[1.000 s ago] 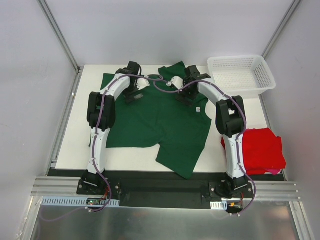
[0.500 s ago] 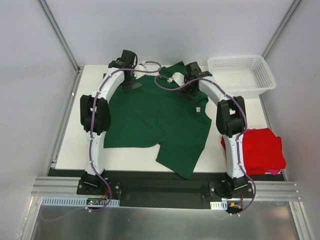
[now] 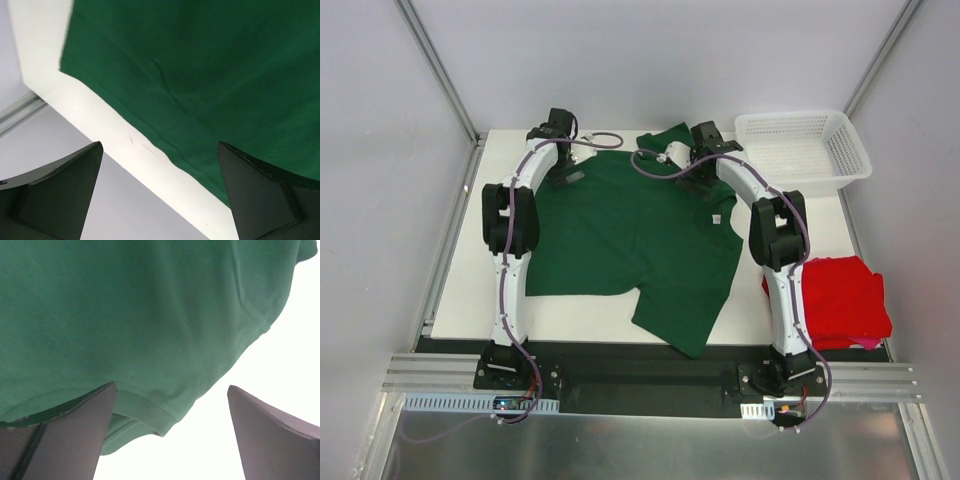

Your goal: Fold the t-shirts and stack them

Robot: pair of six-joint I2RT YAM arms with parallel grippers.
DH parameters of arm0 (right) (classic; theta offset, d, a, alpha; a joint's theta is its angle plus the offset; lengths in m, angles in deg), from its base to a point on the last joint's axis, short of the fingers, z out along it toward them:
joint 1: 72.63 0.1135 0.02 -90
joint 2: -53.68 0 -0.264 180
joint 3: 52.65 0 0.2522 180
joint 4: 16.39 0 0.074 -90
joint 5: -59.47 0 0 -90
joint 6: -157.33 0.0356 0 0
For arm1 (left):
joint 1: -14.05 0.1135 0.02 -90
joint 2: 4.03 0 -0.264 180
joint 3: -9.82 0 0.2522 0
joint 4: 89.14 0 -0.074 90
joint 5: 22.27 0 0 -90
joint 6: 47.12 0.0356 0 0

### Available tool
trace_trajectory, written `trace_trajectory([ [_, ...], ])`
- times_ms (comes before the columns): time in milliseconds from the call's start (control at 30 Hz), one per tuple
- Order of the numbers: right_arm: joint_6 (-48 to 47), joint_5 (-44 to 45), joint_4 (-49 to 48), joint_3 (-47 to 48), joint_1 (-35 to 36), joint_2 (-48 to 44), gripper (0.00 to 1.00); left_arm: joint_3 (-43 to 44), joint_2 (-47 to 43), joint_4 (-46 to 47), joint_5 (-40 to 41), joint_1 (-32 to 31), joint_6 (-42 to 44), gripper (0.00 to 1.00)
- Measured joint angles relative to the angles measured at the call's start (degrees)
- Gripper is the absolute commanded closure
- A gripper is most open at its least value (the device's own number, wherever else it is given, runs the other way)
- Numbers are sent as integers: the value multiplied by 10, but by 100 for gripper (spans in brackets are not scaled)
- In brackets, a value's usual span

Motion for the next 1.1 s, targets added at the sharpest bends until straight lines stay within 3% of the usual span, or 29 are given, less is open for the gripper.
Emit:
trace_trajectory([
  [1100, -36, -13, 67, 19, -10, 29, 4, -10, 37, 2, 13, 27, 32, 1],
])
